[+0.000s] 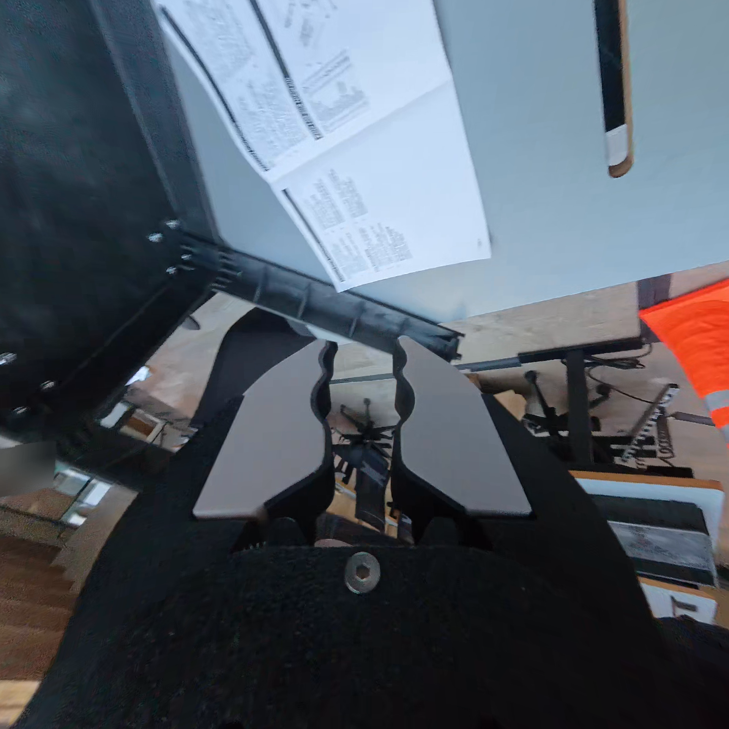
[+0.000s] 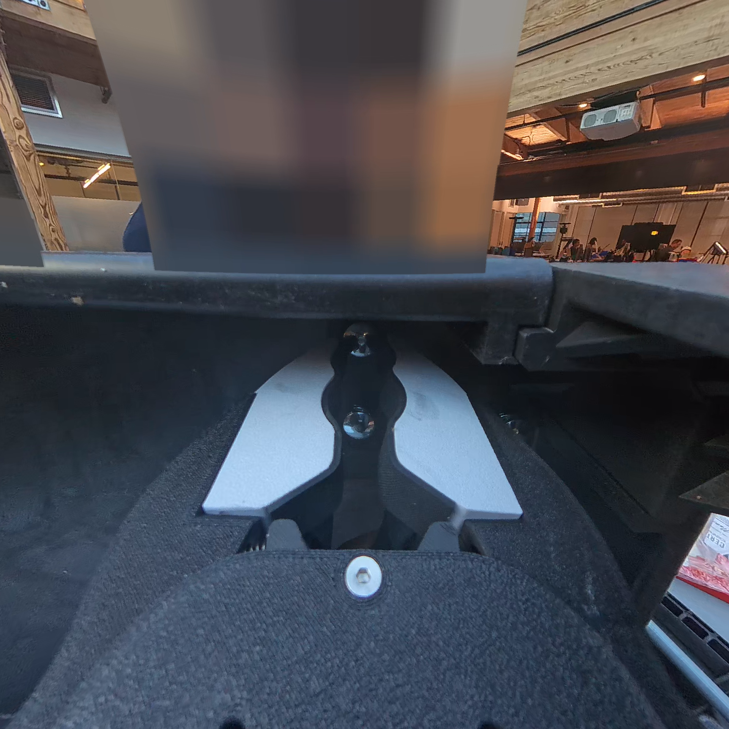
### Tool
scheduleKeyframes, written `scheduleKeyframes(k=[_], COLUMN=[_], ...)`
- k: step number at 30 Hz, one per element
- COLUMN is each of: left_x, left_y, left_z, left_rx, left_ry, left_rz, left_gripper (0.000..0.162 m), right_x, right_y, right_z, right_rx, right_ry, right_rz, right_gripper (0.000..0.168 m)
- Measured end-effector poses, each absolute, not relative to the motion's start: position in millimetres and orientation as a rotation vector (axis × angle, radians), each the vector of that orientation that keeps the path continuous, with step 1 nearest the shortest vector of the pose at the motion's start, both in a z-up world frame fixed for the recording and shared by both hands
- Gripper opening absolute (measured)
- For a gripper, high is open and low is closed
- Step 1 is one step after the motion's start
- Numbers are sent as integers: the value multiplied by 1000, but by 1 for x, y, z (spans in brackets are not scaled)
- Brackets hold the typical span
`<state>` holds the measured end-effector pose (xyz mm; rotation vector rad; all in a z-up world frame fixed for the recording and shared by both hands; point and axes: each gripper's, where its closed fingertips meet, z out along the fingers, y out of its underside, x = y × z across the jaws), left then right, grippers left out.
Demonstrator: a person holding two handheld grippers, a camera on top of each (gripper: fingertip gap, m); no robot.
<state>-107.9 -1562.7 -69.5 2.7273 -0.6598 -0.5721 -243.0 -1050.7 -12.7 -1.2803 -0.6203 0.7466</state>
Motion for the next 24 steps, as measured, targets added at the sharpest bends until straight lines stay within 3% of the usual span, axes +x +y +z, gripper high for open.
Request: scheduleKeyframes(k=[4,12,24], left_x=[-115,-119,-117], left_y=[-1550,-1545,-1568], left_z=[-24,11,4], left_rx=[2699,2707,2744], left_ry=[-683,-668,-606], left_rz=[-738,-850,-799], left_gripper=[29,29,32], right_x=[-243,-244,-244], right_y=[-1051,-1051,-1054], right_z=[-13,-13,-14], right_rx=[-1282,-1279,-1267], right_ry=[-622,-628,-624], right_rz=[746,749,745], right_gripper=[19,18,19])
